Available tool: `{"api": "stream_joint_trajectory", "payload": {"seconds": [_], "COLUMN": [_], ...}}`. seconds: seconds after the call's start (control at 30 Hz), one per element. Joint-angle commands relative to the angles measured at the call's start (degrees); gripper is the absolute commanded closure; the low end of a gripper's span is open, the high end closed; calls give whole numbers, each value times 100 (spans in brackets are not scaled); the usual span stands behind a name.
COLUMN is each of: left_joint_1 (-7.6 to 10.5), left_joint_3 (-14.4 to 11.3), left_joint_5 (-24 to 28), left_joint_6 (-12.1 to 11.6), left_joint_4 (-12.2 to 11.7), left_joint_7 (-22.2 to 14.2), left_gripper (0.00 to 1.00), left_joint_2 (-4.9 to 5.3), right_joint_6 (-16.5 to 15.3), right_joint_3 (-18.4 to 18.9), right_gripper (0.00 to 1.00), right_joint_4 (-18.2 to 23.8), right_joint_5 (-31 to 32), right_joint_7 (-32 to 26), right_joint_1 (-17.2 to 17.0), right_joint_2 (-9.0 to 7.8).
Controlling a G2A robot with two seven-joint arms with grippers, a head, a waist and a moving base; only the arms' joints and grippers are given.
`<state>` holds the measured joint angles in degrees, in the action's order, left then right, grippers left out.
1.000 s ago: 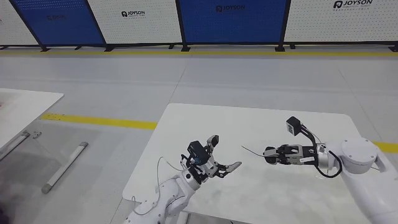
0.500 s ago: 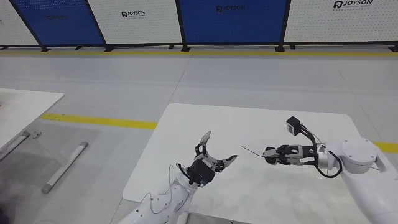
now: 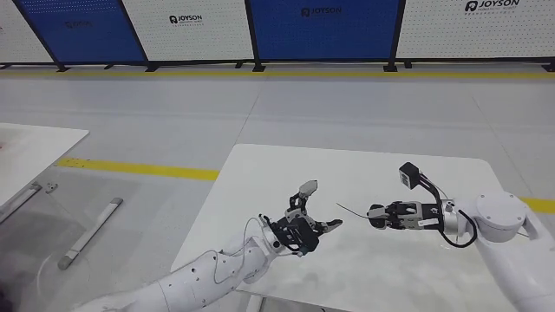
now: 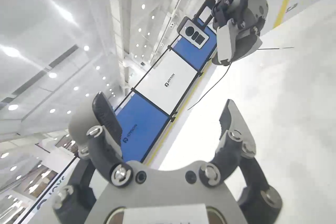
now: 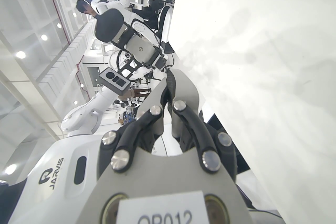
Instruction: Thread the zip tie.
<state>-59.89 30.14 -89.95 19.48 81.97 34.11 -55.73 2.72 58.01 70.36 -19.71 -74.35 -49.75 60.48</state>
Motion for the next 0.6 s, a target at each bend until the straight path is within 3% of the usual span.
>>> {"api": "stream_joint_trajectory", "payload": {"seconds": [0.0, 0.07, 0.17, 0.27, 0.33, 0.4, 0.43, 0.57], "left_joint_1": [0, 15, 330, 847, 1304, 1768, 2093, 2177], "left_joint_3": [0, 25, 16, -428, -997, -1596, -2040, -2040], "left_joint_5": [0, 0, 0, 0, 0, 0, 0, 0], "left_joint_6": [0, 0, 0, 0, 0, 0, 0, 0], "left_joint_4": [1, -18, -414, -738, -866, -865, -806, -424], "left_joint_7": [0, -38, 230, 310, 93, -237, -519, -783], "left_gripper": [0, 0, 0, 0, 0, 0, 0, 0], "left_joint_2": [0, -4, 20, 107, 202, 292, 353, 573], "right_joint_6": [0, 0, 0, 0, 0, 0, 0, 0], "right_joint_3": [0, 0, 0, 0, 0, 0, 0, 0], "right_gripper": [100, 100, 100, 100, 100, 100, 100, 100], "right_joint_4": [0, 0, 0, 0, 0, 0, 0, 0], "right_joint_5": [0, 0, 0, 0, 0, 0, 0, 0], "right_joint_7": [0, 0, 0, 0, 0, 0, 0, 0], "right_joint_1": [0, 0, 0, 0, 0, 0, 0, 0], "right_joint_2": [0, 0, 0, 0, 0, 0, 0, 0]}}
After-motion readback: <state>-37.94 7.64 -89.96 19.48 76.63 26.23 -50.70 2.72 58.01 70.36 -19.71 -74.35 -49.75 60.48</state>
